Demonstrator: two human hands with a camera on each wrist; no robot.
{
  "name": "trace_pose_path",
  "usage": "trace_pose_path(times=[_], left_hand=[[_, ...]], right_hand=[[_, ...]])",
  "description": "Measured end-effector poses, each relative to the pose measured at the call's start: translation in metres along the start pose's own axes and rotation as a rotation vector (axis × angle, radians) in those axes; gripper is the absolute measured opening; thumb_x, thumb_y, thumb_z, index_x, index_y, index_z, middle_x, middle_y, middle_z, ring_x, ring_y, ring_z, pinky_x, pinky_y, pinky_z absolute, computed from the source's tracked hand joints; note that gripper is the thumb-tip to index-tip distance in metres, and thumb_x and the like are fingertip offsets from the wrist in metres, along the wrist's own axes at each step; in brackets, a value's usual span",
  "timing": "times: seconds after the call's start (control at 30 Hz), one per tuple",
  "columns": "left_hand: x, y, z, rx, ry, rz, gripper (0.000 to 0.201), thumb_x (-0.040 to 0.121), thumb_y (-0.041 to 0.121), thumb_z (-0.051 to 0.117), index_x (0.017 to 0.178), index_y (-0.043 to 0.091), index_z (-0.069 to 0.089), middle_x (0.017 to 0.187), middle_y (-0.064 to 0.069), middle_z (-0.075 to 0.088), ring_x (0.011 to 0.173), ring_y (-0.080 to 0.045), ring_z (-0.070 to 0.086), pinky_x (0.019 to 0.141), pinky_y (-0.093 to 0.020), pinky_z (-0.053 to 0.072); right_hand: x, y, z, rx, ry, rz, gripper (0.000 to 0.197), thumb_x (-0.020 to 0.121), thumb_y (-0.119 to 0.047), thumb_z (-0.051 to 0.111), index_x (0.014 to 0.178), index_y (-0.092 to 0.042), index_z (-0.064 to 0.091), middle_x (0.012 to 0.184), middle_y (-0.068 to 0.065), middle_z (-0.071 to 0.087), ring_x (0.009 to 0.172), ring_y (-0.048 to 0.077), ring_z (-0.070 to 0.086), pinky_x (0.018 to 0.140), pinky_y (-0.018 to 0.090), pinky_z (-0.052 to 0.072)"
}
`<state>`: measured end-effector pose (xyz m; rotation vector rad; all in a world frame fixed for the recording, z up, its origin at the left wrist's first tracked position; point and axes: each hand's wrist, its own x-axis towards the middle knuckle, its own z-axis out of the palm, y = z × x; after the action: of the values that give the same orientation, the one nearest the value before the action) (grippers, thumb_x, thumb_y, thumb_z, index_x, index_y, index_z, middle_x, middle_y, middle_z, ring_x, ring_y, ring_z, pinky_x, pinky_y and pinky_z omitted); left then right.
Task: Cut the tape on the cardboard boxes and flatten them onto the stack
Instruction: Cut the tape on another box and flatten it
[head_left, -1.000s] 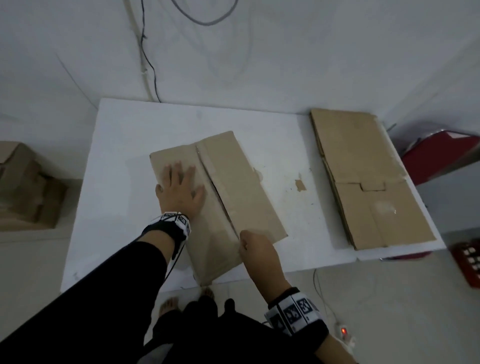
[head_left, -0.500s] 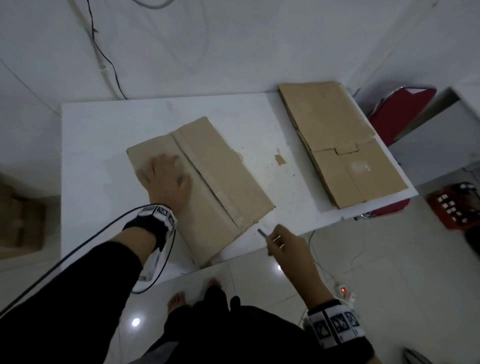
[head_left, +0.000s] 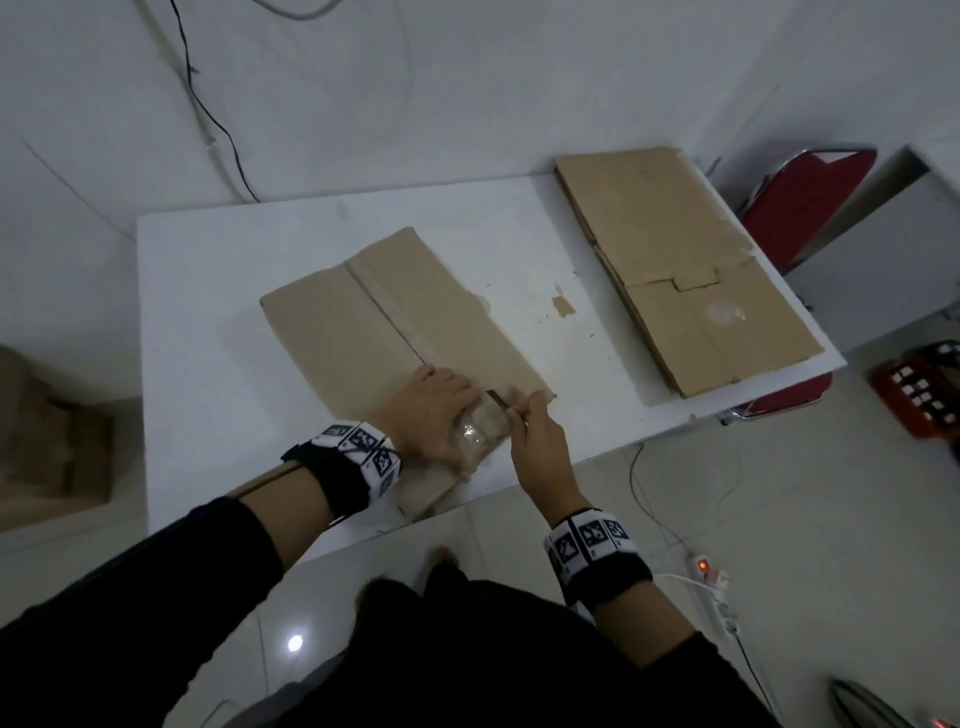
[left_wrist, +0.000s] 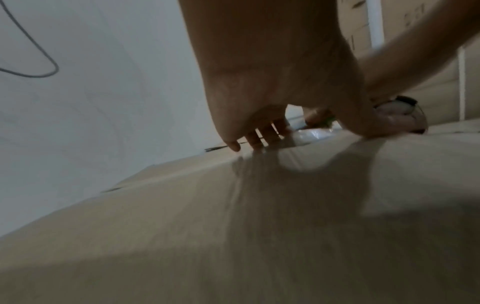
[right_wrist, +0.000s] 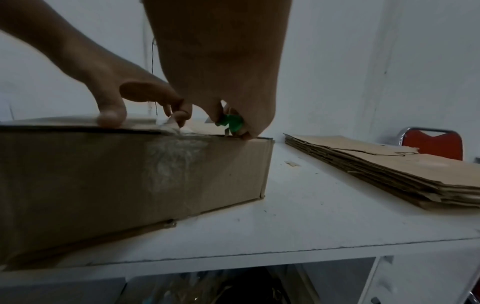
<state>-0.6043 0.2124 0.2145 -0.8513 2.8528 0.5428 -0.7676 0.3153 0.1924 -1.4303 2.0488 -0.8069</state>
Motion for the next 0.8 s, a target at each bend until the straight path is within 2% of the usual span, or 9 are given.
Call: trace_pose_path(times=[0.07,0.13,0.23,0.33,0.4,0.5,0.6,0.73,0.8], left_hand=[[0.005,0.005,-0.008,0.017,-0.133,-0.041,0.081,0.050,0.065,0.081,0.111,0.023,0.048,0.106,0.006,0.046,0.099,-0.016,0.034,0.087,-0.030,0.021],[0.005,0.007,-0.009,0.030,-0.174,-0.057,0.084,0.053,0.060,0.082,0.123,0.025,0.052,0.116,0.004,0.048,0.109,-0.019,0.034,0.092,-0.030,0.020],[-0.002,0.005,0.000,-0.049,-0.102,-0.059,0.080,0.054,0.055,0.083,0.122,0.024,0.055,0.114,0.003,0.048,0.113,-0.020,0.035,0.093,-0.028,0.018],[-0.009,0.004,0.005,-0.069,-0.045,-0.051,0.078,0.055,0.055,0.082,0.122,0.022,0.055,0.112,0.001,0.049,0.112,-0.020,0.036,0.094,-0.028,0.018],[-0.011,0.004,0.007,-0.103,-0.027,-0.047,0.078,0.056,0.054,0.082,0.122,0.022,0.055,0.113,0.000,0.048,0.113,-0.020,0.036,0.095,-0.028,0.018],[-0.012,0.001,0.010,-0.152,0.000,-0.031,0.078,0.055,0.054,0.082,0.121,0.021,0.056,0.112,0.000,0.048,0.113,-0.020,0.035,0.096,-0.026,0.017],[-0.014,-0.001,0.013,-0.203,0.029,-0.012,0.076,0.054,0.053,0.082,0.118,0.019,0.058,0.109,0.000,0.049,0.111,-0.021,0.036,0.097,-0.026,0.018],[-0.015,-0.002,0.014,-0.265,0.058,0.010,0.073,0.053,0.048,0.085,0.112,0.014,0.059,0.105,-0.003,0.048,0.106,-0.022,0.035,0.093,-0.031,0.028],[-0.015,-0.001,0.012,-0.278,0.044,0.013,0.071,0.054,0.046,0.085,0.112,0.014,0.058,0.105,-0.001,0.046,0.106,-0.020,0.034,0.092,-0.030,0.030]], right_hand=[[0.001,0.001,0.000,0.011,0.005,-0.010,0.016,0.104,-0.021,0.044,0.097,-0.007,0.041,0.081,0.015,0.063,0.066,0.029,0.059,0.055,0.037,0.042],[0.004,0.001,-0.004,0.108,0.026,0.042,0.017,0.103,-0.022,0.046,0.094,-0.009,0.043,0.089,0.010,0.066,0.075,0.023,0.062,0.059,0.030,0.044],[-0.002,0.002,-0.015,0.253,0.117,0.080,0.015,0.100,-0.020,0.053,0.088,-0.013,0.050,0.088,0.003,0.066,0.076,0.013,0.060,0.065,0.020,0.045],[-0.019,0.004,-0.022,0.275,0.059,0.103,0.014,0.097,-0.021,0.059,0.085,-0.014,0.057,0.083,0.001,0.067,0.059,0.014,0.053,0.055,0.013,0.042],[-0.029,0.007,-0.019,0.234,-0.008,0.113,0.013,0.094,-0.023,0.063,0.083,-0.016,0.060,0.080,-0.002,0.067,0.055,0.011,0.046,0.052,0.014,0.036],[-0.033,0.008,-0.013,0.198,-0.013,0.121,0.012,0.094,-0.020,0.064,0.084,-0.013,0.061,0.080,-0.001,0.067,0.052,0.004,0.040,0.052,0.013,0.035],[-0.029,0.001,-0.012,0.202,-0.024,0.114,0.013,0.093,-0.015,0.065,0.082,-0.009,0.061,0.079,0.002,0.066,0.053,0.001,0.046,0.054,0.011,0.036],[-0.030,0.002,-0.014,0.229,-0.120,0.168,0.020,0.092,-0.018,0.067,0.079,-0.007,0.058,0.075,0.002,0.067,0.065,0.003,0.059,0.061,0.012,0.042],[-0.033,0.006,-0.014,0.277,-0.138,0.218,0.021,0.093,-0.017,0.065,0.076,-0.010,0.056,0.077,0.003,0.069,0.056,-0.001,0.056,0.060,0.017,0.041]])
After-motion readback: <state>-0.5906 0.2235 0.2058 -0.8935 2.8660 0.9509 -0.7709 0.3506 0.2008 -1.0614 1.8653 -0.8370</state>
